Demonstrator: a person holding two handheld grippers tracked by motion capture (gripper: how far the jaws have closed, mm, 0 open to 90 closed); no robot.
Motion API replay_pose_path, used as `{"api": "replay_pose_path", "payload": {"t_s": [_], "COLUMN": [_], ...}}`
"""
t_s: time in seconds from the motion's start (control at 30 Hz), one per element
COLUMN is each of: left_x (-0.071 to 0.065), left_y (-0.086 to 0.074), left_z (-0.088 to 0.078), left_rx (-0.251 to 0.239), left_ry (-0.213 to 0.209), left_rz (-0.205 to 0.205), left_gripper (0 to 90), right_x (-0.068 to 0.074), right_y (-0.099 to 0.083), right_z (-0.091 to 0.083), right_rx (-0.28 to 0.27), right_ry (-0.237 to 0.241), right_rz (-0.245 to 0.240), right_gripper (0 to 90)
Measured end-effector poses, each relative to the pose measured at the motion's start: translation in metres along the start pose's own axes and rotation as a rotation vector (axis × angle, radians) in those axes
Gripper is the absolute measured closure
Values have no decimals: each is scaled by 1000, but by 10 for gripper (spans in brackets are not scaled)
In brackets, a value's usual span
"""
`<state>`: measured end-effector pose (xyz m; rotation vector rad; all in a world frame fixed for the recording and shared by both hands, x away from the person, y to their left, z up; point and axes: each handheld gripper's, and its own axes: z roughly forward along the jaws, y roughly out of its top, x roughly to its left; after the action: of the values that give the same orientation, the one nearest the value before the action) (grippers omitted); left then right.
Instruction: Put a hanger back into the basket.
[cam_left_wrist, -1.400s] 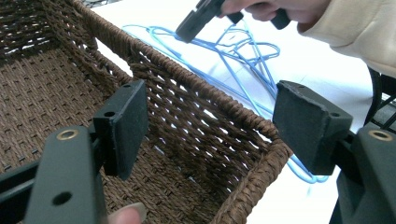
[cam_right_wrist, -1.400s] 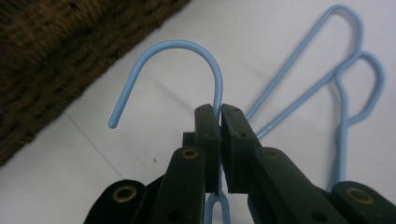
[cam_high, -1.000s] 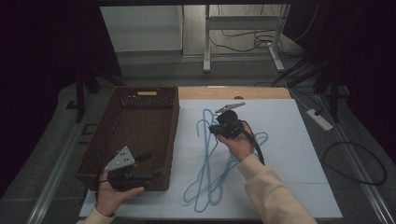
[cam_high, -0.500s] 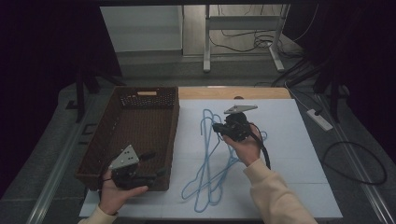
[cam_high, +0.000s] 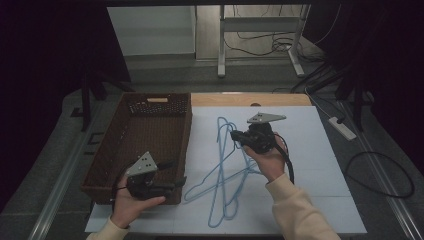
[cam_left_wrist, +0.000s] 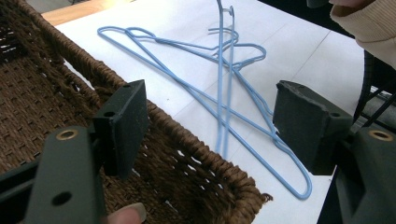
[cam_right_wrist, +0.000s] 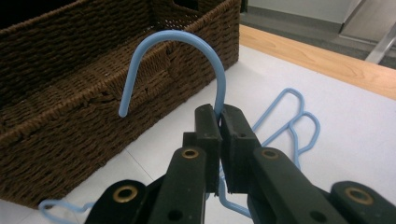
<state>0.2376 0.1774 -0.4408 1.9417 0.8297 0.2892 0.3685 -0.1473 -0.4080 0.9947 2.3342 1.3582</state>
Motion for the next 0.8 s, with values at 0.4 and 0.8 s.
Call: {"api": "replay_pose_path", "payload": {"t_s": [0.4,0.8], "left_x": [-1,-3], "left_y": [10,24], "left_z": [8,18], "left_rx": [8,15], "left_ry": [-16,-30], "left_rz": [11,33], "left_gripper": [280,280], "right_x": [2,0], "right_y": [1,5], "right_z": [-11,-25], "right_rx": [-53,-95], "right_ry": [0,1], "right_rz": [-29,-42], "right_gripper": [867,868]}}
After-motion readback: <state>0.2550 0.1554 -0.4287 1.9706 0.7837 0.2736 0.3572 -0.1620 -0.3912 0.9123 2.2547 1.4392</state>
